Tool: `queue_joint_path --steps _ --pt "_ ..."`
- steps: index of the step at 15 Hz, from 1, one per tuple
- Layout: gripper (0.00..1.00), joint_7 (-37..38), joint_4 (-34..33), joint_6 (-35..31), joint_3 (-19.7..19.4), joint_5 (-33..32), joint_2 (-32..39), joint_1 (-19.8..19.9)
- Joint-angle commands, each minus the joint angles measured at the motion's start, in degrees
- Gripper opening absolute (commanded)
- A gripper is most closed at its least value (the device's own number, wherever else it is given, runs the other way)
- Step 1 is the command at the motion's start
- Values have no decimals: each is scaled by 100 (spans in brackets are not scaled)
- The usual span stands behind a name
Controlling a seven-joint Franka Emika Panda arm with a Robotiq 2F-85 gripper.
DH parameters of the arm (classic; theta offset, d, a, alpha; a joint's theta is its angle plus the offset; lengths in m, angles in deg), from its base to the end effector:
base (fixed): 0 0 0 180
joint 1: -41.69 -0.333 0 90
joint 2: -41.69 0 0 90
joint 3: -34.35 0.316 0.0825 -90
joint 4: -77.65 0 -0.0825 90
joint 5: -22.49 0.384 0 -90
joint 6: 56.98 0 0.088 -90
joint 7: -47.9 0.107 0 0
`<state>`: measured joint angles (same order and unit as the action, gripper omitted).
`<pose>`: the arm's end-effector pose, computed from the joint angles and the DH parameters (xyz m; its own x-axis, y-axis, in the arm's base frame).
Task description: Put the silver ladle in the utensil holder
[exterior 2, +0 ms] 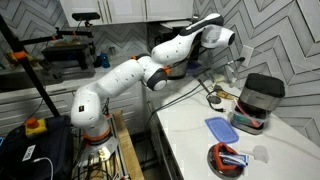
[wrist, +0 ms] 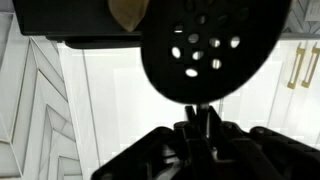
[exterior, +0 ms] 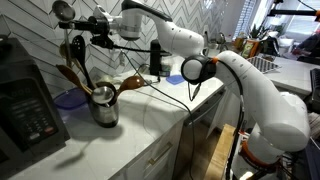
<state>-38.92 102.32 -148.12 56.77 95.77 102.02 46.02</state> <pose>0.7670 0.1244 0.5598 -0.0547 -0.0542 0.9970 0.9960 0.0680 0.0584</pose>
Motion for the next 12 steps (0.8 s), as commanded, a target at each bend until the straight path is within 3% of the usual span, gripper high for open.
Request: queue_joint_path --steps 1,5,12 --pt "4 -287 -17 704 149 128 -124 69" --pt "4 -80 -65 1776 251 260 -117 188" --pt "4 801 95 2542 14 374 -239 336"
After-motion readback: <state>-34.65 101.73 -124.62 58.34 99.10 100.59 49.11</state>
